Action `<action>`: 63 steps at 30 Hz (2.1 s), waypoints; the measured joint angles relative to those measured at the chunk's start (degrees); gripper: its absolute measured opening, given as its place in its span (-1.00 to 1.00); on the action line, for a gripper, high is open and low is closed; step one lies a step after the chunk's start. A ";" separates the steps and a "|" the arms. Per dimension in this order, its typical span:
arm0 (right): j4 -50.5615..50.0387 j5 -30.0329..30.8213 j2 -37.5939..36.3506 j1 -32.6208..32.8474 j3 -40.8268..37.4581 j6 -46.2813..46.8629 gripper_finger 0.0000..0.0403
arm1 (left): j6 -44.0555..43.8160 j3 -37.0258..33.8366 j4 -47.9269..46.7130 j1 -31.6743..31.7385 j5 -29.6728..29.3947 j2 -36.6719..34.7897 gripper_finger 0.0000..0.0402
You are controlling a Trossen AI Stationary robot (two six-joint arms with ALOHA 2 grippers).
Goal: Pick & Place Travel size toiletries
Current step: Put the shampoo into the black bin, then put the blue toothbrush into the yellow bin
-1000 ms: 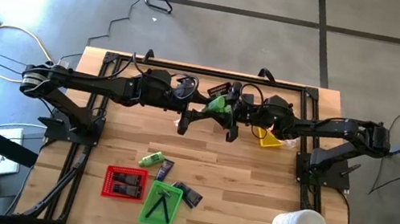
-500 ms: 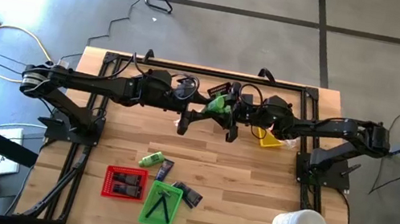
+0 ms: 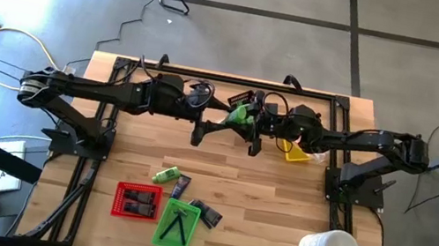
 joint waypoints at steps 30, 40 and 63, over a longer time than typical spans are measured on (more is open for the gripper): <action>-35.05 21.51 8.12 -11.74 -0.02 5.13 -0.15 | 0.78 -0.07 -10.82 -0.04 -6.13 -5.72 0.32; -41.38 31.68 11.24 -12.38 -0.02 5.99 -0.15 | 0.67 -0.07 -10.85 -0.04 -6.13 -5.72 0.32; -41.91 31.54 8.64 -12.21 -0.02 3.49 0.18 | 0.65 -0.04 -11.18 -0.04 -6.11 -5.70 0.32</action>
